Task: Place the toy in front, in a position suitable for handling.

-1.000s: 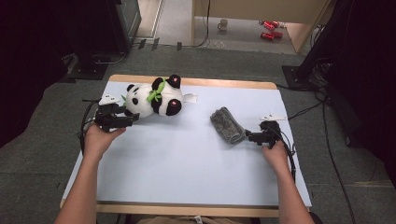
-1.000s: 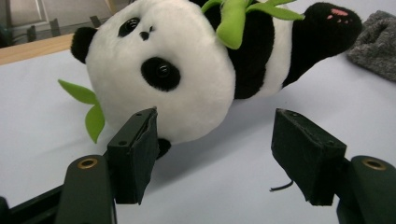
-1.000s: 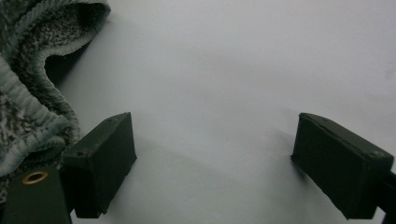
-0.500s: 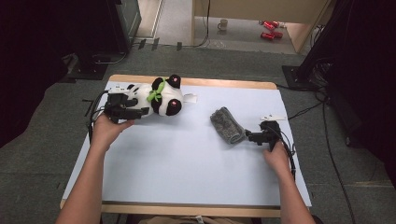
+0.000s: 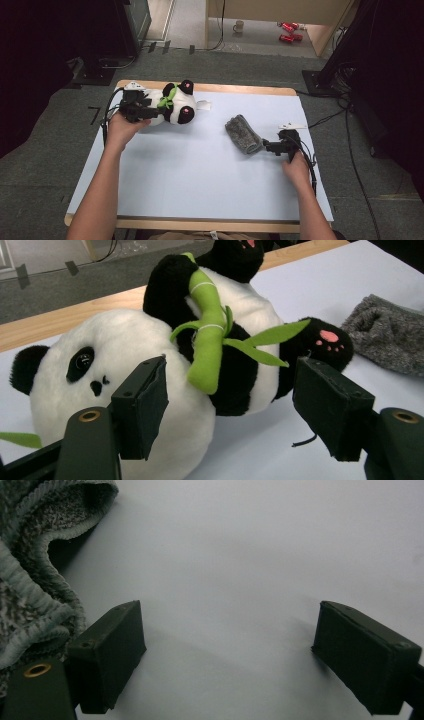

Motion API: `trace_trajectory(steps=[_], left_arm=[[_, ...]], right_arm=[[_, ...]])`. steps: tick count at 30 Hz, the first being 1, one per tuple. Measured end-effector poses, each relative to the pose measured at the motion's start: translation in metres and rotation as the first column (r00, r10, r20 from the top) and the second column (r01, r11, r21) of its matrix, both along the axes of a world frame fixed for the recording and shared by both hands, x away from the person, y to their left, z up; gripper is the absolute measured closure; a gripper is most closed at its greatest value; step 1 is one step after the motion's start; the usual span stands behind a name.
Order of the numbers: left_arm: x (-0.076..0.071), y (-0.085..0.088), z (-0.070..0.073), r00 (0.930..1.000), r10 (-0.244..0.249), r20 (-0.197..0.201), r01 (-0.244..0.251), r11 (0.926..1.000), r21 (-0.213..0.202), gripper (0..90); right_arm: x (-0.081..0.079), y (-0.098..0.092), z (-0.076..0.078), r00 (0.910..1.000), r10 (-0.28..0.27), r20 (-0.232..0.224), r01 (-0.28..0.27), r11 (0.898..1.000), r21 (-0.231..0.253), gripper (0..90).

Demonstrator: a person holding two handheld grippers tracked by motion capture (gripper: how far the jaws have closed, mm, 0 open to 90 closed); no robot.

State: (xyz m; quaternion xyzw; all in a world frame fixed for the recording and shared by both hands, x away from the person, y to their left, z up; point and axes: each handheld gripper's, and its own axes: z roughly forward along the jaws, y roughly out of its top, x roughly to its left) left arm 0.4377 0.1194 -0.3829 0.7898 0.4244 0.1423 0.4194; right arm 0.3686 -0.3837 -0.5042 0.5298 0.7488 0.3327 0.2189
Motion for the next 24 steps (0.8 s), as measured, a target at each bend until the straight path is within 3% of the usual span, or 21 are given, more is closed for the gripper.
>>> trace_trajectory(steps=[7,13,16,18,24], left_arm=[[0.01,-0.008,0.002,0.9999,-0.009,0.008,0.009,0.9999,-0.007,29.6],[0.018,-0.021,-0.005,0.9996,-0.02,0.019,0.019,0.9988,0.045,28.1],[0.022,-0.024,-0.01,0.9993,-0.038,0.006,0.038,0.9993,0.002,28.1],[0.024,-0.026,-0.012,0.9992,-0.04,-0.01,0.04,0.9992,-0.004,28.1],[0.029,-0.034,-0.024,0.9989,-0.039,-0.027,0.041,0.997,0.066,28.7]], right_arm=[[0.0,0.0,0.0,1.0,0.001,-0.001,-0.001,1.0,0.0,12.5],[0.0,0.0,0.0,1.0,0.0,0.0,0.0,1.0,0.0,12.5],[0.0,0.0,0.0,1.0,0.0,-0.001,0.0,1.0,-0.001,12.5],[0.0,0.0,0.0,1.0,-0.002,-0.001,0.002,1.0,0.0,12.4],[-0.001,0.0,0.0,1.0,-0.003,0.002,0.003,1.0,-0.002,12.5]])
